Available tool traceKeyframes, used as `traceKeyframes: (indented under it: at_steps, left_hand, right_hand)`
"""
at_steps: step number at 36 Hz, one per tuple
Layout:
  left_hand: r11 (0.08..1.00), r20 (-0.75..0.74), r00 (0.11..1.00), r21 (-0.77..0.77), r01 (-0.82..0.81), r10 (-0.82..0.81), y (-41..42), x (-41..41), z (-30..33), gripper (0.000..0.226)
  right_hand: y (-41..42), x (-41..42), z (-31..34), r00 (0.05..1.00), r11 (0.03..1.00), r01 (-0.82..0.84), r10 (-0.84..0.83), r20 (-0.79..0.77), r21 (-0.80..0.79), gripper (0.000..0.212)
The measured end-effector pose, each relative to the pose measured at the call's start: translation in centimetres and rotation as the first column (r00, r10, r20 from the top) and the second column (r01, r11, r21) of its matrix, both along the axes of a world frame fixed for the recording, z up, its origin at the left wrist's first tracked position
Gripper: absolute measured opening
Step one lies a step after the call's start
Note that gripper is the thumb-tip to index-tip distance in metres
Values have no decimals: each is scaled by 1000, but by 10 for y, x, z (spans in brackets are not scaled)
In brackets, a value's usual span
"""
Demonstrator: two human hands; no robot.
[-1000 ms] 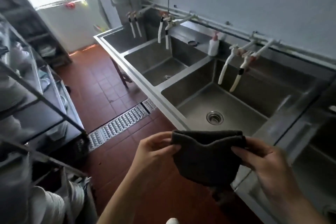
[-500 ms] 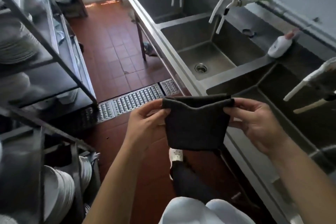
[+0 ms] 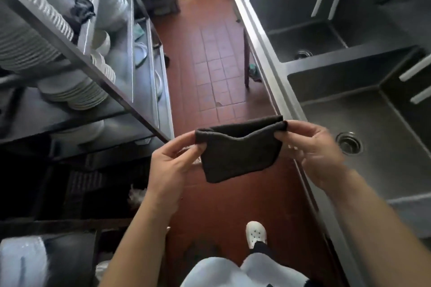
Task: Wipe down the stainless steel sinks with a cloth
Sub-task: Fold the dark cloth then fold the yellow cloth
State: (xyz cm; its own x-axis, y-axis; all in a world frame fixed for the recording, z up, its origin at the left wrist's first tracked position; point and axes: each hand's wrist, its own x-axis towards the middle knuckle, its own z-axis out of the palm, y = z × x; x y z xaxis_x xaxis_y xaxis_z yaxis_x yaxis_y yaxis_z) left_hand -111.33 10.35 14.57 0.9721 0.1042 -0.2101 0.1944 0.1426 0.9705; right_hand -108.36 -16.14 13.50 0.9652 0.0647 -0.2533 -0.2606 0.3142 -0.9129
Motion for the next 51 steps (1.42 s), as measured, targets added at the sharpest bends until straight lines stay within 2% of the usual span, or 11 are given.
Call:
traceKeyframes:
  at_steps: [5, 12, 14, 16, 20, 25, 30, 34, 41, 45, 51]
  left_hand:
    - [992, -29, 993, -52, -119, 117, 23, 84, -10, 32]
    - [984, -13, 994, -142, -108, 107, 47, 243, -27, 30]
    - [989, 17, 999, -140, -47, 50, 52, 293, -25, 27]
    - [990, 36, 999, -139, 18, -13, 55, 342, -21, 22]
    - [980, 81, 985, -119, 161, -152, 51, 442, -10, 19]
    - [948, 165, 936, 116, 296, -312, 21, 552, -8, 19]
    - [902, 189, 882, 107, 418, -432, -28, 655, -1, 29]
    - [867, 190, 847, 119, 483, -497, -64, 741, -4, 31]
    - [834, 73, 838, 175, 523, -541, -94, 856, -28, 22]
    - [774, 15, 797, 251, 581, -603, -106, 897, -44, 22]
    - [723, -169, 728, 102, 683, -664, -123, 911, -66, 14]
  right_hand:
    - [29, 103, -3, 998, 997, -69, 69, 8, -30, 29]
    - [59, 238, -5, 997, 992, 62, -56, 58, -110, 29]
    - [67, 276, 0, 991, 982, 133, -129, 40, -131, 26]
    - [73, 311, 5, 977, 971, 211, -212, 6, -112, 15]
    - [78, 379, 20, 936, 935, 350, -351, -4, -63, 16]
    - [60, 460, 28, 855, 840, 516, -518, 36, -166, 16]
    - [18, 546, 29, 787, 760, 613, -611, 86, -214, 17]
    - [-18, 622, 18, 748, 728, 663, -655, 106, -177, 17]
    - [-49, 725, -22, 743, 727, 666, -666, 63, -167, 33]
    - [-64, 770, -38, 732, 709, 664, -681, 14, -239, 28]
    - [-89, 810, -42, 739, 666, 618, -673, 19, -418, 30]
